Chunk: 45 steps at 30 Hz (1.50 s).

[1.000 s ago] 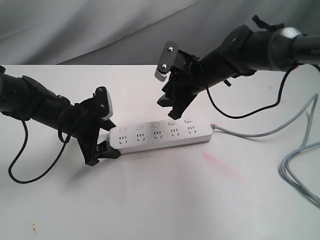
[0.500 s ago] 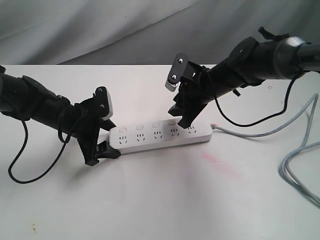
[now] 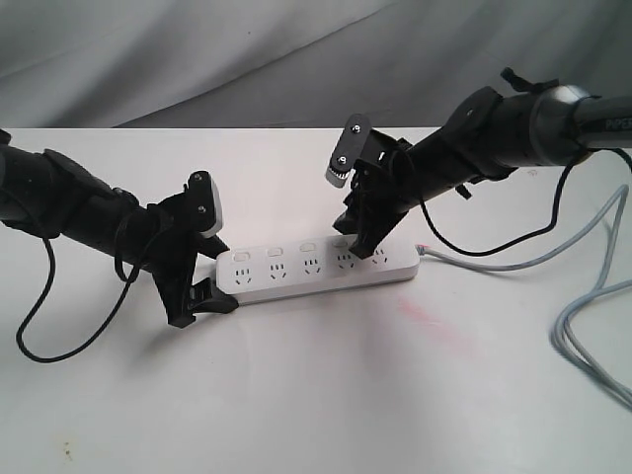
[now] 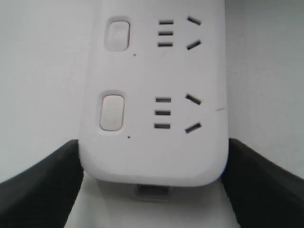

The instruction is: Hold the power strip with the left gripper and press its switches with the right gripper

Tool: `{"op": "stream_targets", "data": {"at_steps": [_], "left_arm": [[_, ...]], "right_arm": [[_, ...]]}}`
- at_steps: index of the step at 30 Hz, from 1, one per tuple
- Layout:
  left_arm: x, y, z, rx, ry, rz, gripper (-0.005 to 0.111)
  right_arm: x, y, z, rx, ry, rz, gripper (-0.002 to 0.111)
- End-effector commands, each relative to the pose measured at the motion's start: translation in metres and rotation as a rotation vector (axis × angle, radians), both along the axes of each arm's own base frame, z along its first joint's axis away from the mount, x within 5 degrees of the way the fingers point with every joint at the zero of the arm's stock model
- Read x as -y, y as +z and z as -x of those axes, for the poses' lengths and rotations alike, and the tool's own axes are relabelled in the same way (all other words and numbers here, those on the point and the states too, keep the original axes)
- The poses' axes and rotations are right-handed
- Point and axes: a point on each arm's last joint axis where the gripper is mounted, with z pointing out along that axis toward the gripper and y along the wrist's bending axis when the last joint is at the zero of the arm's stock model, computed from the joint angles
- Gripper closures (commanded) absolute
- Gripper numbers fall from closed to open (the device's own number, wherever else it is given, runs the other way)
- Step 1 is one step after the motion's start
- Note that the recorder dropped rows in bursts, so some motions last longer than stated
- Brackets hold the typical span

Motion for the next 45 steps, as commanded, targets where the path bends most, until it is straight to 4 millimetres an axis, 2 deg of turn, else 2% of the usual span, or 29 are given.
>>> {"op": "stream_targets", "data": {"at_steps": [1, 9, 26, 34, 45], "left_arm": [[0.002, 0.000, 0.000, 0.003, -0.012, -0.007, 0.041], [0.002, 0.000, 0.000, 0.003, -0.012, -0.007, 0.041], [0.002, 0.000, 0.000, 0.003, -0.012, -0.007, 0.041], [0.002, 0.000, 0.000, 0.003, -0.012, -0.007, 0.041], [0.002, 0.000, 0.000, 0.003, -0.012, -0.007, 0.041]], "right_arm": [[-0.006, -0.002, 0.004, -0.010, 0.009, -0.006, 0.069], [-0.008, -0.019, 0.005, -0.045, 0.016, 0.008, 0.069], [-0.002, -0.023, 0.003, -0.036, 0.035, 0.047, 0.069], [-0.001, -0.042, 0.004, -0.076, 0.047, 0.071, 0.069], [0.003, -0.044, 0.004, -0.069, 0.079, 0.109, 0.069]]}}
